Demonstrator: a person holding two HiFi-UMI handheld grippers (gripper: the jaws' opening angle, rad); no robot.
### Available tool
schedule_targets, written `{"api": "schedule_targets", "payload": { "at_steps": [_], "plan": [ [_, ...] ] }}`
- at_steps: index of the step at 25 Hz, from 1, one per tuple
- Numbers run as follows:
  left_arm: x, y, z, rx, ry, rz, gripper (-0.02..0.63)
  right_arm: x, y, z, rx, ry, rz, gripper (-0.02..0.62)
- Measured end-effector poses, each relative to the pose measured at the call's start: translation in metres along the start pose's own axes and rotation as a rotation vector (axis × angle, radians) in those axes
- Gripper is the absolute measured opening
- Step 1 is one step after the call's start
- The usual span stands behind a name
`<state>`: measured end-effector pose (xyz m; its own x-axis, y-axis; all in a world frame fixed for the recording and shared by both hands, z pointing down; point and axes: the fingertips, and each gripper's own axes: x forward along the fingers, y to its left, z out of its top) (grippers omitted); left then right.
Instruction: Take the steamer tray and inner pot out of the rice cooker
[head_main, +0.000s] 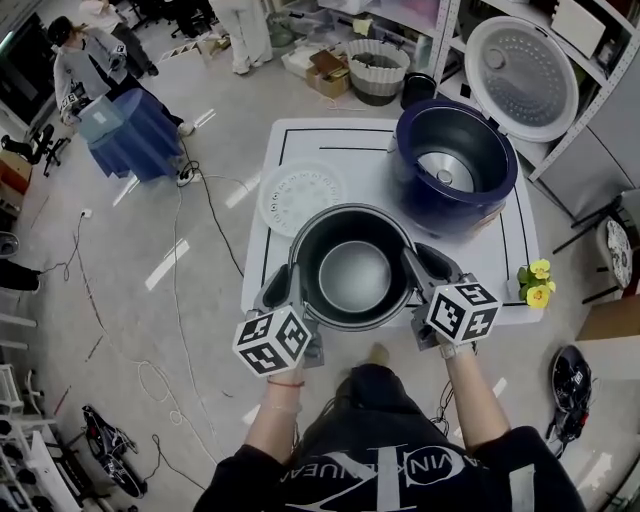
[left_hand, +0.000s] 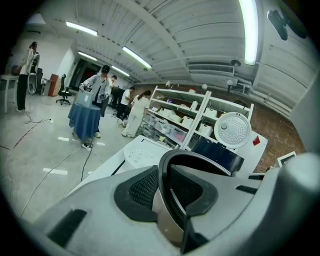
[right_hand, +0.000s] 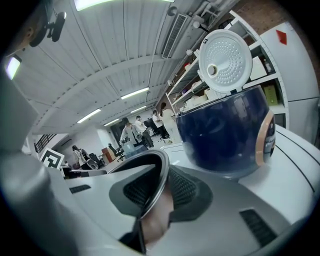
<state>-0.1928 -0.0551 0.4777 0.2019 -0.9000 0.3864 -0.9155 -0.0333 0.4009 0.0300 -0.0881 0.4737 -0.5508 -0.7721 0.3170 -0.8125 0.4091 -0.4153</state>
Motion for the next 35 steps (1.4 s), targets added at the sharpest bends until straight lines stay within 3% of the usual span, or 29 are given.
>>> {"api": "schedule_targets", "payload": {
  "at_steps": [12, 18, 23, 27, 35],
  "plan": [
    [0.024, -0.009, 0.004, 0.025, -0.012, -0.022, 0.071, 0.013, -0.023, -0.001, 0.024, 0.003, -0.008, 0.08],
    [0.029, -0.011, 0.004, 0.09, -0.028, -0.028, 0.071, 0.016, -0.025, 0.001, -0.006, -0.005, 0.007, 0.085],
    [0.03, -0.012, 0.004, 0.09, -0.057, -0.066, 0.071, 0.016, -0.027, 0.002, -0.033, -0.021, 0.023, 0.095],
    [0.028, -0.012, 0.007, 0.097, -0.082, -0.108, 0.071, 0.013, -0.024, 0.001, -0.096, -0.022, 0.018, 0.105],
    [0.014, -0.004, 0.032, 0.197, -0.143, -0.099, 0.071, 0.002, -0.018, 0.019, -0.265, -0.056, -0.022, 0.104]
  ]
}}
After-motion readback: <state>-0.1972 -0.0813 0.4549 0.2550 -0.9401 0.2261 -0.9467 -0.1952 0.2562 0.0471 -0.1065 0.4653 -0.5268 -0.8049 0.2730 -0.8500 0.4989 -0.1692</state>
